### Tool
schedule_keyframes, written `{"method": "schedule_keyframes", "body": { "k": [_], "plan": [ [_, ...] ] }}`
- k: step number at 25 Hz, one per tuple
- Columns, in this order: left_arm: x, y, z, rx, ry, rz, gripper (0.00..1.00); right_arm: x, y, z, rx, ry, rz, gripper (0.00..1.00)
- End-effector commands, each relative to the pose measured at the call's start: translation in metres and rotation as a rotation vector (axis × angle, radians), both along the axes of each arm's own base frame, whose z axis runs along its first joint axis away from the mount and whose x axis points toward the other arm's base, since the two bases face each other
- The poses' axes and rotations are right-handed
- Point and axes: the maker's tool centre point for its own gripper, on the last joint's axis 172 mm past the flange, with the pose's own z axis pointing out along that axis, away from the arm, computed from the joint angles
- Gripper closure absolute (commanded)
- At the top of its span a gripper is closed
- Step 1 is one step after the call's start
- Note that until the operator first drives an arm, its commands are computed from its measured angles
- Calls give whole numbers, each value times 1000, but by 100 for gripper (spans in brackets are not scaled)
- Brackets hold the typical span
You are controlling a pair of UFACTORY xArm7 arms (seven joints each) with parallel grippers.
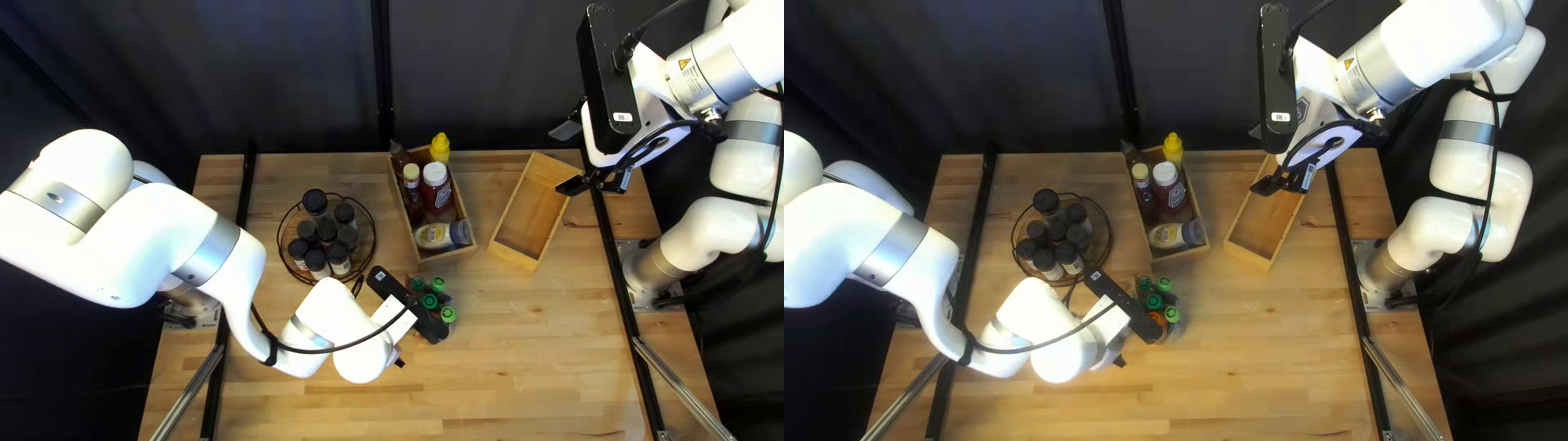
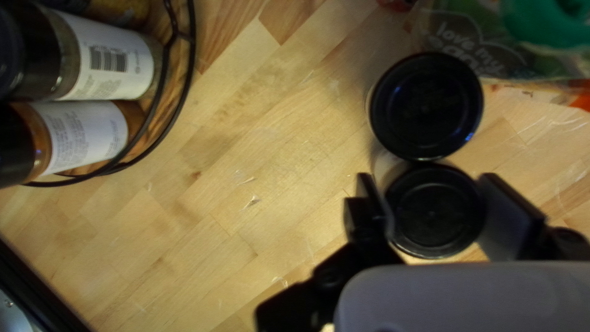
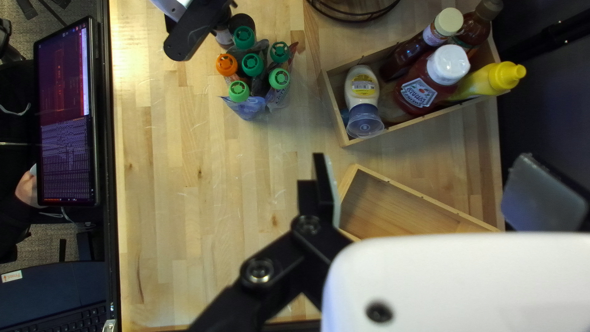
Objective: Separate condiments, baby food and spices and place it in 3 different racks/containers
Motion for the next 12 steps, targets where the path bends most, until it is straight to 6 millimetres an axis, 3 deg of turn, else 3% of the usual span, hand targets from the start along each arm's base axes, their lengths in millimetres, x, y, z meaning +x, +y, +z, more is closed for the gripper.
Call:
{"method": "schedule_keyframes", "body": {
  "k": [1, 4, 8, 12],
  "plan": [
    [-12, -7, 20, 10, 3, -14, 97, 0, 0, 0, 0, 0, 0, 0],
    [-29, -9, 39, 25, 10, -17, 96, 0, 0, 0, 0, 0, 0, 0],
    [-54, 3, 69, 48, 18, 10, 100, 0, 0, 0, 0, 0, 0, 0],
    [-57, 22, 98, 70, 8, 28, 100, 0, 0, 0, 0, 0, 0, 0]
  ]
}}
